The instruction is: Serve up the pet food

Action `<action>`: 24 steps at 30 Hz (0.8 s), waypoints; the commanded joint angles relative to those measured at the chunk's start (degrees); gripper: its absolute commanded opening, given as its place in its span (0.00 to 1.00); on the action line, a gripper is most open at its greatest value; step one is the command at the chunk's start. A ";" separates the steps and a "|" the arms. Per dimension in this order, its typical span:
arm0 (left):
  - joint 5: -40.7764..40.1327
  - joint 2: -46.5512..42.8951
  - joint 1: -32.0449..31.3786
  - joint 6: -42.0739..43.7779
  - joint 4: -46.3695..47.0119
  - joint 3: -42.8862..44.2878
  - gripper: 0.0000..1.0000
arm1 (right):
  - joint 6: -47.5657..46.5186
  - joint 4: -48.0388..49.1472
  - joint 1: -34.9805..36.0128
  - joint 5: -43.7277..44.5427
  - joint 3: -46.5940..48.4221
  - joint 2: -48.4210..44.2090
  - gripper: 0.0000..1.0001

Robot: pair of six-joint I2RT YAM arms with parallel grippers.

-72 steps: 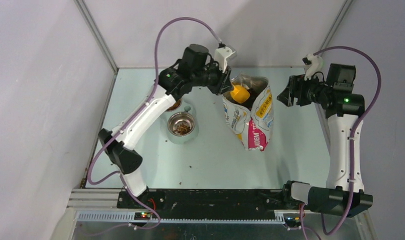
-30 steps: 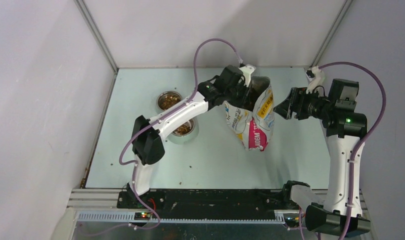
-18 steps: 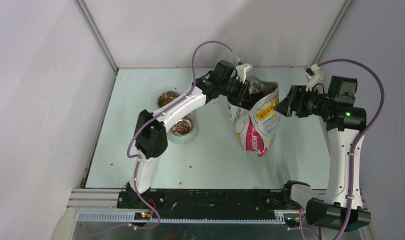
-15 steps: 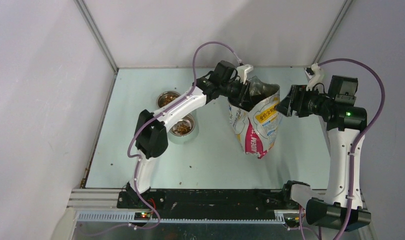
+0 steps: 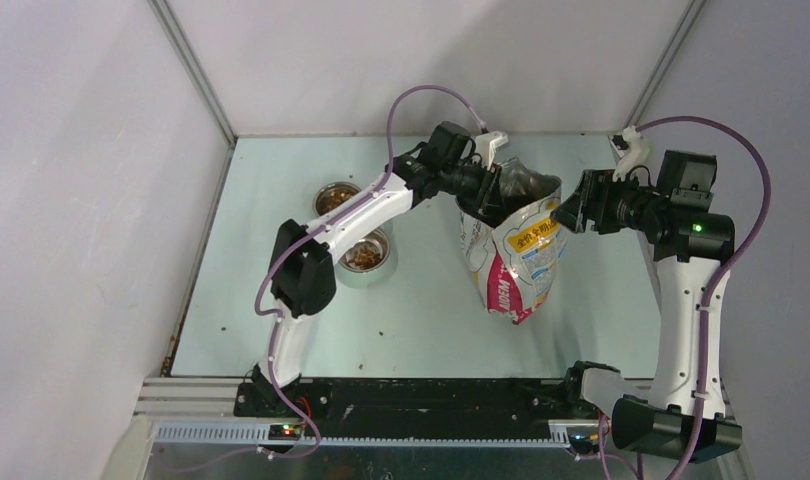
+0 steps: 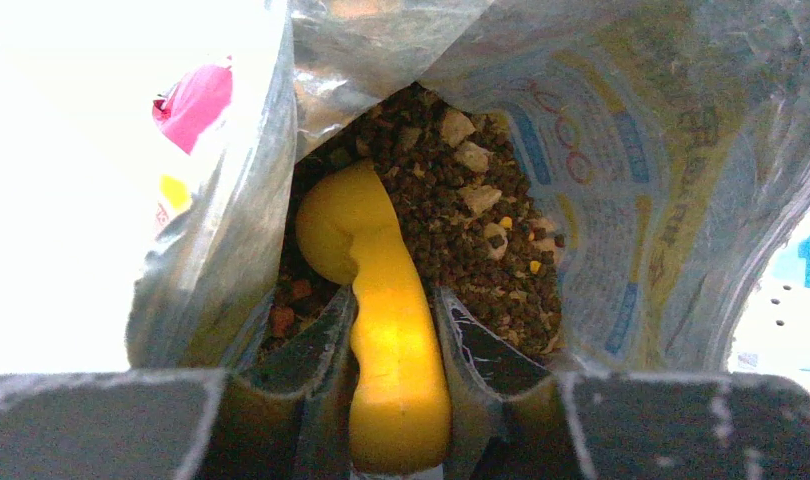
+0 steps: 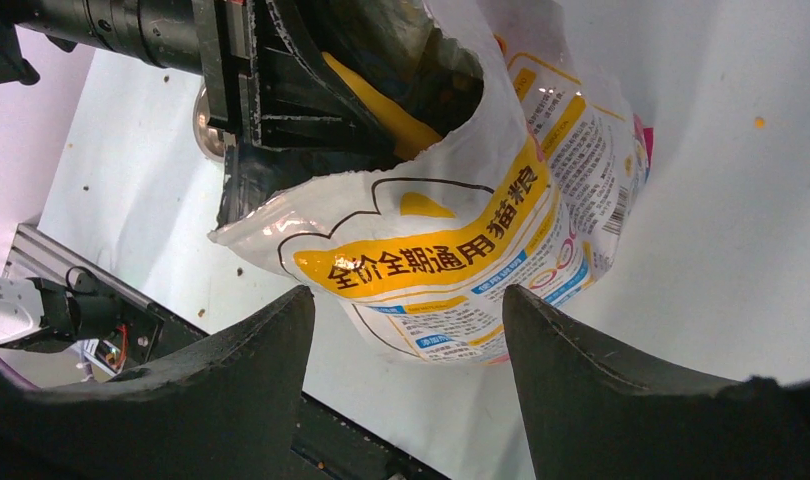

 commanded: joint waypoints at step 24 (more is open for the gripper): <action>7.71 -9.32 3.03 -15.51 1.73 2.81 0.00 | -5.49 -3.09 -0.64 6.04 2.60 1.02 0.72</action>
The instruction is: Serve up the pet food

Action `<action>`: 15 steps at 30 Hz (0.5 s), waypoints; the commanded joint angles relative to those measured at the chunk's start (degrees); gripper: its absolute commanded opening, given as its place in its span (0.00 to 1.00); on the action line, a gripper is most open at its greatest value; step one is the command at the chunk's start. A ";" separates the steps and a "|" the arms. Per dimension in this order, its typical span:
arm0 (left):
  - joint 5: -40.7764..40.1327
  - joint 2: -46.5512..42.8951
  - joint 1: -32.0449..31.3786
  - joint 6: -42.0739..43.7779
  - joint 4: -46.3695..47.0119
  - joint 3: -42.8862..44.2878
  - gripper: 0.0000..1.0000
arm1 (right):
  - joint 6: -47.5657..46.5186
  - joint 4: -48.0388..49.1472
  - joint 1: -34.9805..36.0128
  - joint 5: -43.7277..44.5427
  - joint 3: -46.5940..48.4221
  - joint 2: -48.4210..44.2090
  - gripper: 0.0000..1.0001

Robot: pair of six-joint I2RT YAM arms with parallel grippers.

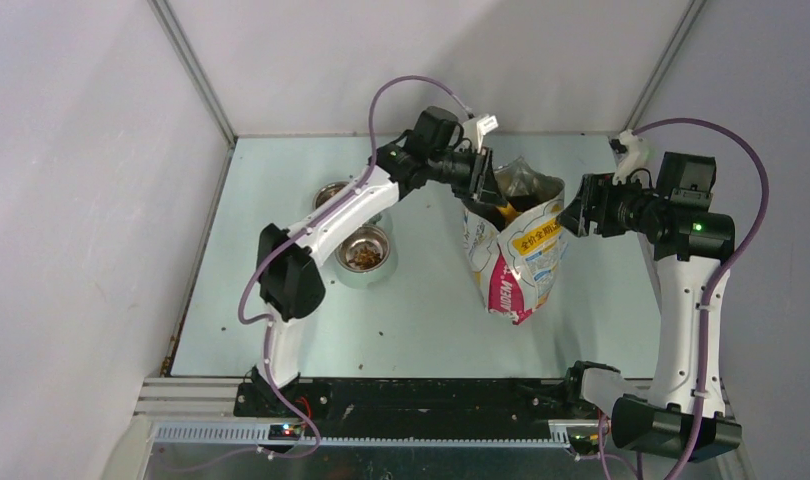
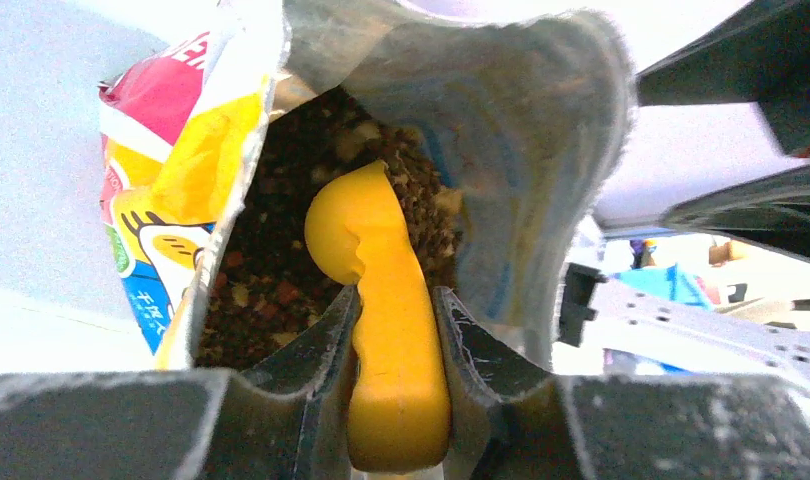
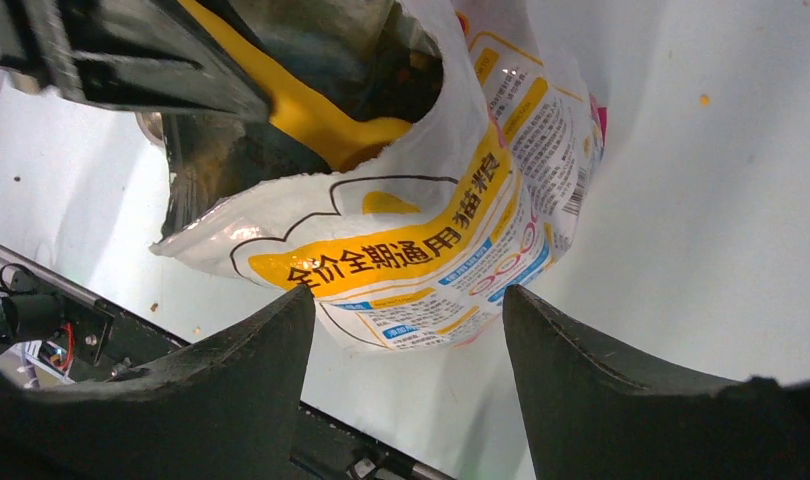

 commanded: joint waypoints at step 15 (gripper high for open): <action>10.11 -6.85 10.16 -26.04 19.22 -5.89 0.00 | -5.65 -3.03 -0.45 6.49 5.40 3.68 0.71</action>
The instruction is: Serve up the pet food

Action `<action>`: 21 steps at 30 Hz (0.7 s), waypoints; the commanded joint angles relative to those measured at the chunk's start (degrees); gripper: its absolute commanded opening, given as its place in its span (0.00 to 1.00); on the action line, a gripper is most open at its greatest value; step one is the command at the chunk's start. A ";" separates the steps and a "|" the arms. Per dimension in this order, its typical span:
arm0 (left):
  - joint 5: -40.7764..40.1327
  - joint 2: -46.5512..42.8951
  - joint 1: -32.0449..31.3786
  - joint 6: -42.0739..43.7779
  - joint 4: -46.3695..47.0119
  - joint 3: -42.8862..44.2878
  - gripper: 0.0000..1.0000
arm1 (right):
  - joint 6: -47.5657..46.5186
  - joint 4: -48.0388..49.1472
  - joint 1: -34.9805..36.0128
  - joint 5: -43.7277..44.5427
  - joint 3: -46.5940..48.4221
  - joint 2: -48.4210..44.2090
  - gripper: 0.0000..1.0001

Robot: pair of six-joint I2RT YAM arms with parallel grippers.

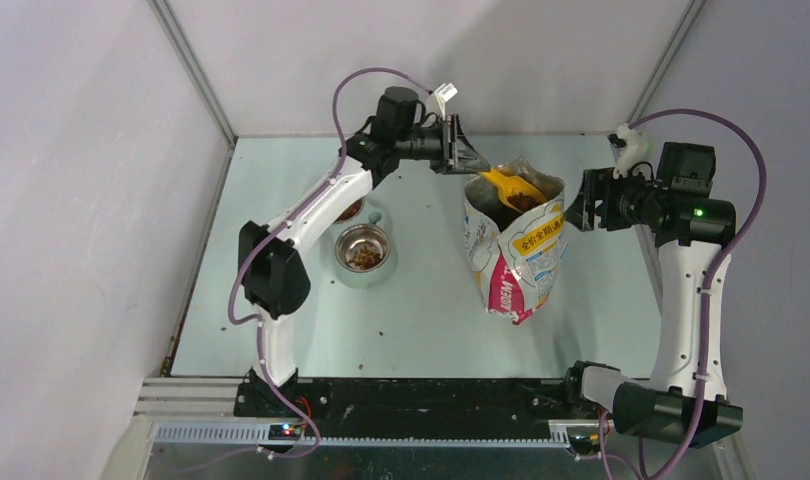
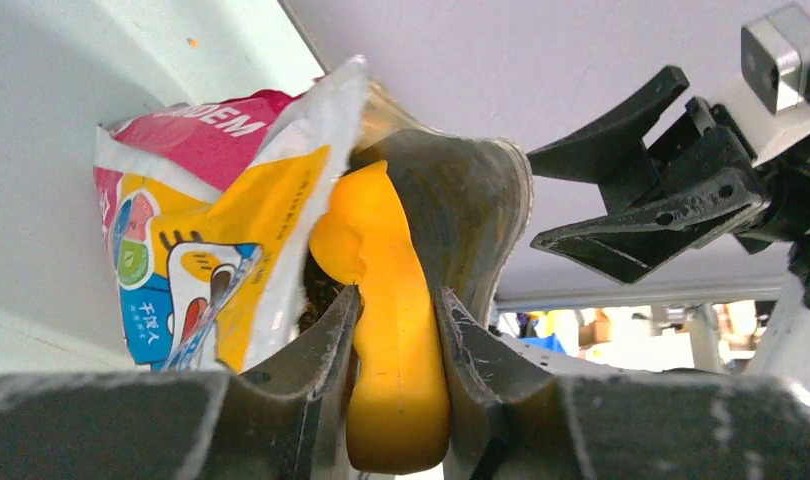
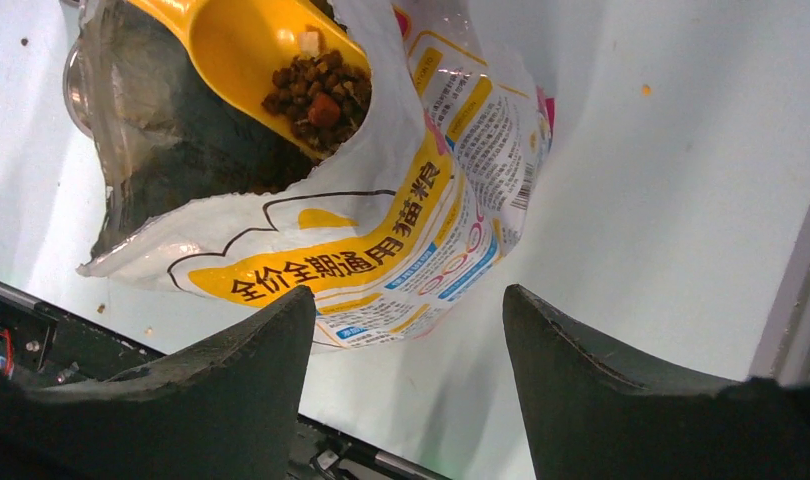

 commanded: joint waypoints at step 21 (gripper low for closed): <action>14.45 -11.91 12.93 -36.55 30.13 -25.62 0.00 | -7.12 -4.93 -0.29 7.36 2.17 -1.63 0.72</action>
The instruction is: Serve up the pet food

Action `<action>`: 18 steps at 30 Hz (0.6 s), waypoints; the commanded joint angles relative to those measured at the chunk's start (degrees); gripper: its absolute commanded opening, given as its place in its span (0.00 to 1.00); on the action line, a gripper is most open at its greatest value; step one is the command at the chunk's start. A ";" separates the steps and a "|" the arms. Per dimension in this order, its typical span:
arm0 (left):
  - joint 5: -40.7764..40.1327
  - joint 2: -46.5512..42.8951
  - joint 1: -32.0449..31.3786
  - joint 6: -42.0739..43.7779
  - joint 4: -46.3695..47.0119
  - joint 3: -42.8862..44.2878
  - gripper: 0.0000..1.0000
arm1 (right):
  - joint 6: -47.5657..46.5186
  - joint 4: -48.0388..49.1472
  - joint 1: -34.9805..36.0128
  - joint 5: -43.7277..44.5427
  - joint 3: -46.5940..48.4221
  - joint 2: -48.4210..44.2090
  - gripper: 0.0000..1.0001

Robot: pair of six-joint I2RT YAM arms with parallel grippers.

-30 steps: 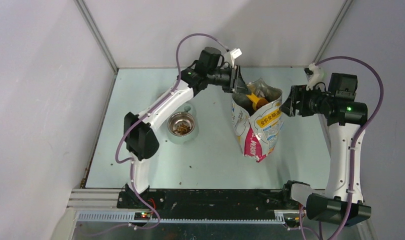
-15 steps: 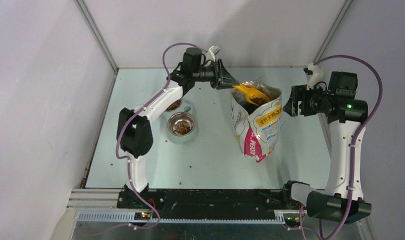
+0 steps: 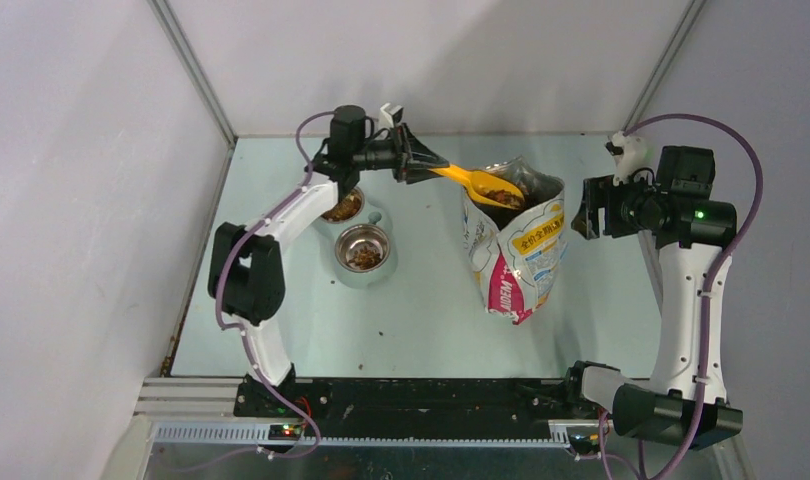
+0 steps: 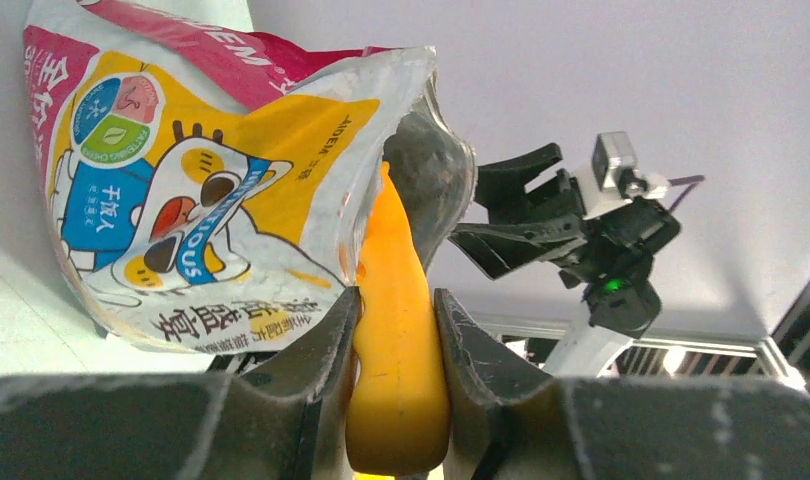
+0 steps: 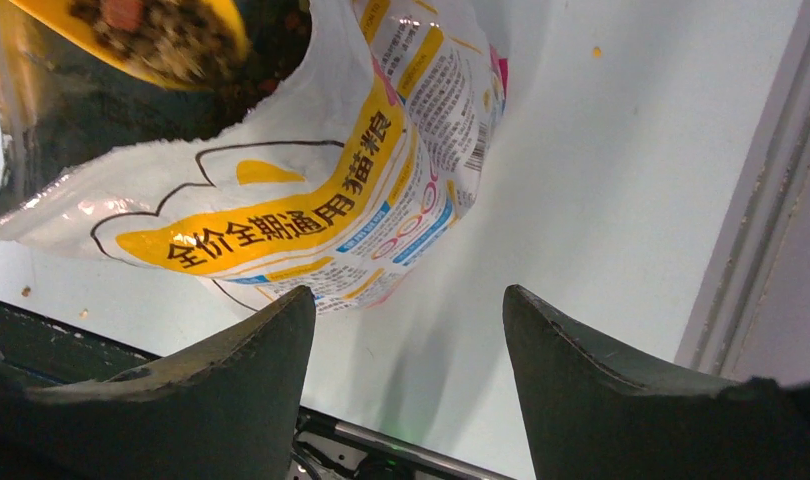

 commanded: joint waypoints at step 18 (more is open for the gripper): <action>8.55 9.65 0.26 -34.74 49.74 -3.97 0.00 | -4.43 -4.25 1.45 6.00 3.98 -0.44 0.72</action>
